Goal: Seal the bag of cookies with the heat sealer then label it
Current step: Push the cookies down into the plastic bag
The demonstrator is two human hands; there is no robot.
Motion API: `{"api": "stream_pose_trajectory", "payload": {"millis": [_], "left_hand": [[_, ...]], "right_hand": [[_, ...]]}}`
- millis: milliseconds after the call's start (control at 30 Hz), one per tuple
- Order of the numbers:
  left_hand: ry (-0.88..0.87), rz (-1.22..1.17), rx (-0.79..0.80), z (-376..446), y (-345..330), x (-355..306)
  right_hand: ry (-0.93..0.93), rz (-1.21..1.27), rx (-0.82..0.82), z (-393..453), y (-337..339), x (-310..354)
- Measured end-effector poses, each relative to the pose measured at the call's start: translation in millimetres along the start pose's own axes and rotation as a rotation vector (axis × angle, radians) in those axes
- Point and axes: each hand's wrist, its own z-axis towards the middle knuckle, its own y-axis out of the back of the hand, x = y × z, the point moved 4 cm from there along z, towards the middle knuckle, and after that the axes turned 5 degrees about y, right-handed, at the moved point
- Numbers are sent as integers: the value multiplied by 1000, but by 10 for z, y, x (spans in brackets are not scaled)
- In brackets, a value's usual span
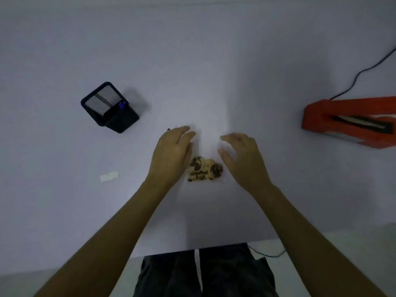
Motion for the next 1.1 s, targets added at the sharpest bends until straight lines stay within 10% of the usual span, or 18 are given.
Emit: {"api": "stream_pose_trajectory", "payload": {"millis": [1100], "left_hand": [[-61, -144, 16, -111, -389, 65]], "right_hand": [[152, -149, 72, 84, -246, -202]]}}
